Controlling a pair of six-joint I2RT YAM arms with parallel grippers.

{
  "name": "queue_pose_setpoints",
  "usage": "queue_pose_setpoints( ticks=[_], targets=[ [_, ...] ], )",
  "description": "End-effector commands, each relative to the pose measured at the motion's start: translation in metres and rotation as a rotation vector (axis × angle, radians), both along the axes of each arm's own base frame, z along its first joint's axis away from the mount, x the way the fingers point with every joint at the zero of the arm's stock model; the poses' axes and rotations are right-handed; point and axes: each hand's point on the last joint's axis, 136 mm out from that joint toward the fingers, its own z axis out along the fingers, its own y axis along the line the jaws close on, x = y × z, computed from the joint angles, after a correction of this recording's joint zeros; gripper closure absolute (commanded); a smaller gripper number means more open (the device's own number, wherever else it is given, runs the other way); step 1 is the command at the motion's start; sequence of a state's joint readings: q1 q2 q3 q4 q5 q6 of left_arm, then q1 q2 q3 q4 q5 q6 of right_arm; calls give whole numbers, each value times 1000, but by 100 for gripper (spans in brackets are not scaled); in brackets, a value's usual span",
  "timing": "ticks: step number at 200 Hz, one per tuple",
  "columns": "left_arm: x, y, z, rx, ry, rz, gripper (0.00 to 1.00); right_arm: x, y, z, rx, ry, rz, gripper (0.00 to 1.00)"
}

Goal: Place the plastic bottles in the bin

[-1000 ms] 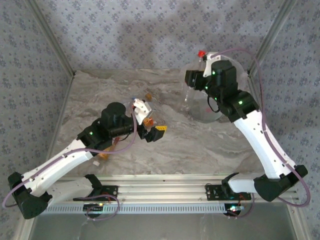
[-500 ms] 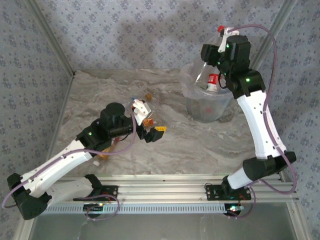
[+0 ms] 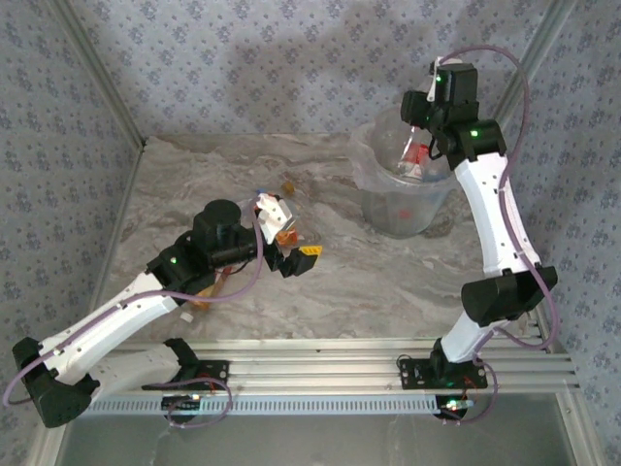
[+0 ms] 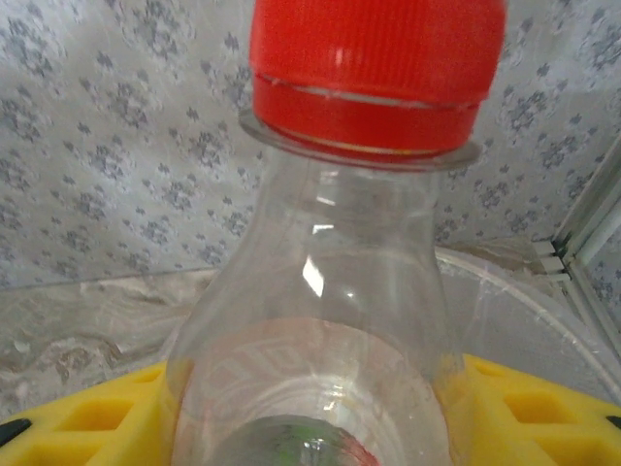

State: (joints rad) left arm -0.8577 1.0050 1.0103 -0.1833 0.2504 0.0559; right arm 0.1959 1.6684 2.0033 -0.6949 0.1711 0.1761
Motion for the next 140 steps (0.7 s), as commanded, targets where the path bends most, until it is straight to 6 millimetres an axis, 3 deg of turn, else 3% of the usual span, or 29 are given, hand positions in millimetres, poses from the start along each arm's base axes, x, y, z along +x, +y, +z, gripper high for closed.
queue_pose_setpoints(
  ticks=[1, 38, 95, 140],
  targets=[
    [-5, 3, 8, -11, -28, -9, 0, 0, 7, -29, -39, 92, 66, 40],
    [-5, 4, 8, -11, -32, -8, 0, 4, 12, -54, -96, 147, 103, 40],
    [-5, 4, 8, -7, -33, -9, 0, -2, 47, -85, -181, 215, 251, 38],
    [-5, 4, 6, -3, -32, -11, 0, -13, 63, -93, -126, 222, 342, 23]
  ],
)
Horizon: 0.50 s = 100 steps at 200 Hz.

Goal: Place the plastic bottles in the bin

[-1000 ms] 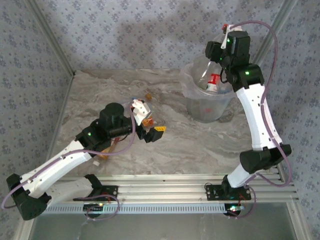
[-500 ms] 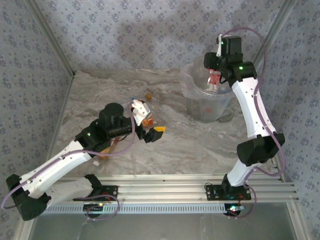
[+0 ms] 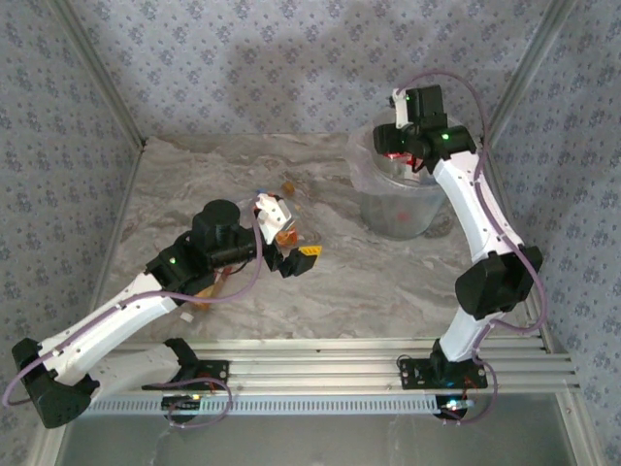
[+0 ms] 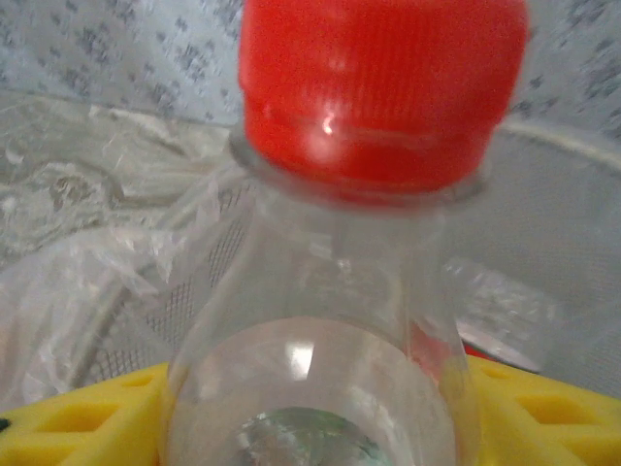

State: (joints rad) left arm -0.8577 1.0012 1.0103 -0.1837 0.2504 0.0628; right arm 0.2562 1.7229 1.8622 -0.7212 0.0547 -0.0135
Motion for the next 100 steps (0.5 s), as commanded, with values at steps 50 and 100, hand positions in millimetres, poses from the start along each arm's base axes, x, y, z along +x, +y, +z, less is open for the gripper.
queue_pose_setpoints(
  ticks=[50, 100],
  targets=[
    [-5, 3, 5, -1, -23, -10, 0, -23, 20, 8, 117, 13, 119, 18],
    [-4, 5, 6, 4, -34, -2, 1, -41, 17, 36, 309, -25, 119, 18]
  ],
)
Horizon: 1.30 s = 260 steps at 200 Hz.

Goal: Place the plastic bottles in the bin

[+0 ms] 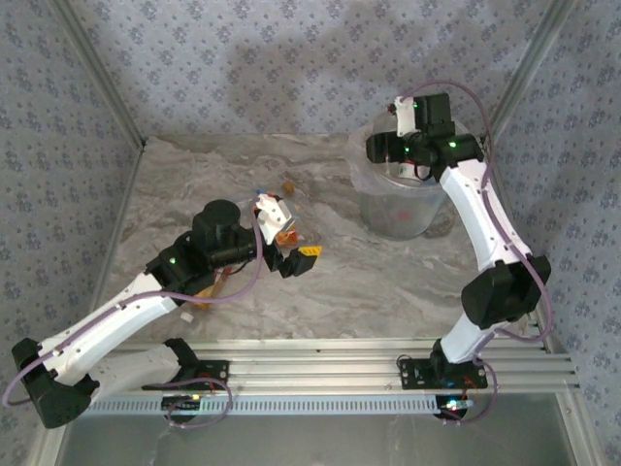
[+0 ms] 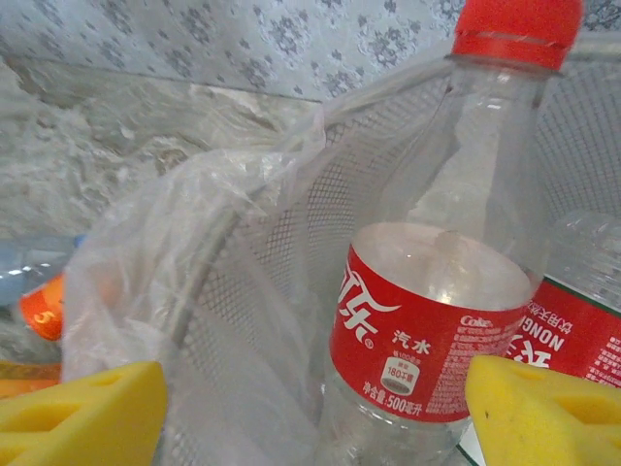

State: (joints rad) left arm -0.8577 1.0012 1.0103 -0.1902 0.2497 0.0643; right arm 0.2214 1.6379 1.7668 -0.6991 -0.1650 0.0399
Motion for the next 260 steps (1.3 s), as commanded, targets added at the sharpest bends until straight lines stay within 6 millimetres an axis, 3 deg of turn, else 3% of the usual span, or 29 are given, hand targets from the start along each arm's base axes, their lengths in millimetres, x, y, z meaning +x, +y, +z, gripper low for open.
queue_pose_setpoints(
  ticks=[1, 32, 74, 126, 151, 198, 237, 260],
  targets=[
    [-4, 5, 8, -1, -37, -2, 0, -16, 1, 33, 141, -52, 6, 18],
    [-3, 11, 8, 25, -67, 18, 0, -37, -1, 61, 196, -141, 2, 17],
    [3, 20, 0, 117, -113, 51, 0, -81, 12, 75, 249, -146, 28, 17],
    [-2, 32, -3, 221, -157, 33, 1, -139, 49, 63, 351, -59, 44, 16],
    [-7, 43, -4, 270, -158, 42, 0, -160, 81, 58, 377, -33, 189, 14],
    [-16, 74, 0, 278, -188, 123, 0, -171, 135, 17, 399, 113, 234, 13],
    [-20, 92, 1, 241, -218, 188, 0, -166, 185, -32, 428, 255, 143, 12],
    [-19, 94, -1, 215, -228, 203, 0, -157, 201, -69, 448, 341, 24, 10]
  ],
)
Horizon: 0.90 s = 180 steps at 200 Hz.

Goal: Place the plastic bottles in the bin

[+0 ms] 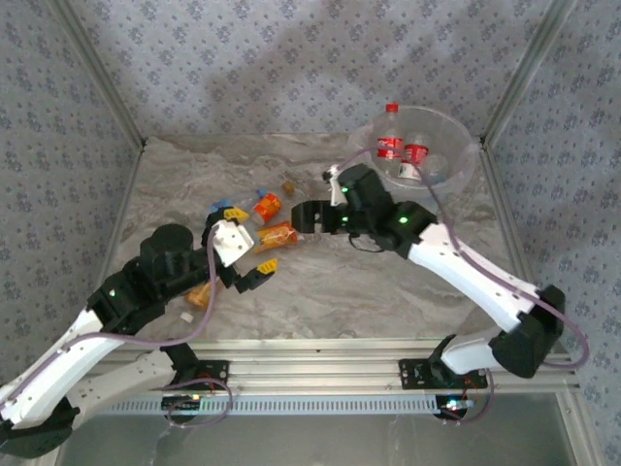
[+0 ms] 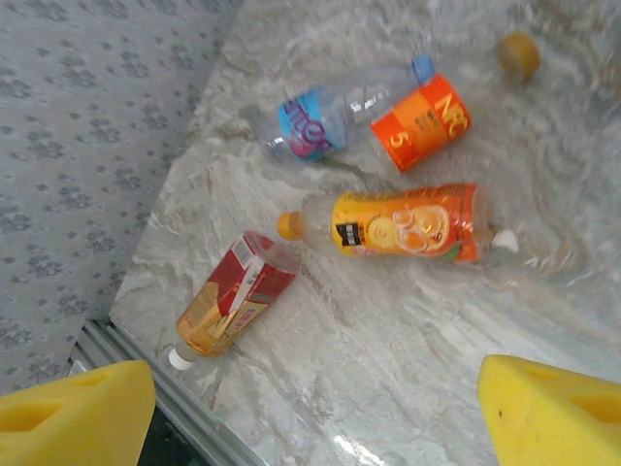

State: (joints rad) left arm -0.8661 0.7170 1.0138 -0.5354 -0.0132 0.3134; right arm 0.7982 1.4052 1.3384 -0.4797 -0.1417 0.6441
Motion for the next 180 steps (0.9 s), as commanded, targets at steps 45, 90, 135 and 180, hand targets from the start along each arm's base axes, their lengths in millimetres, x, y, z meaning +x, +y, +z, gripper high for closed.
queue_pose_setpoints(
  ticks=[45, 90, 135, 180],
  targets=[
    [6, -5, -16, 10, 29, 17, 0, 28, 48, -86, 92, 270, -291, 0],
    [8, 0, -25, 60, 29, 34, 0, 37, 71, -130, 102, 383, -372, 0],
    [16, 3, -32, 96, 32, 70, 0, 54, 80, -155, 133, 462, -474, 0],
    [17, 2, -34, 97, 38, 70, 0, 69, 86, -179, 189, 528, -547, 1]
  ],
)
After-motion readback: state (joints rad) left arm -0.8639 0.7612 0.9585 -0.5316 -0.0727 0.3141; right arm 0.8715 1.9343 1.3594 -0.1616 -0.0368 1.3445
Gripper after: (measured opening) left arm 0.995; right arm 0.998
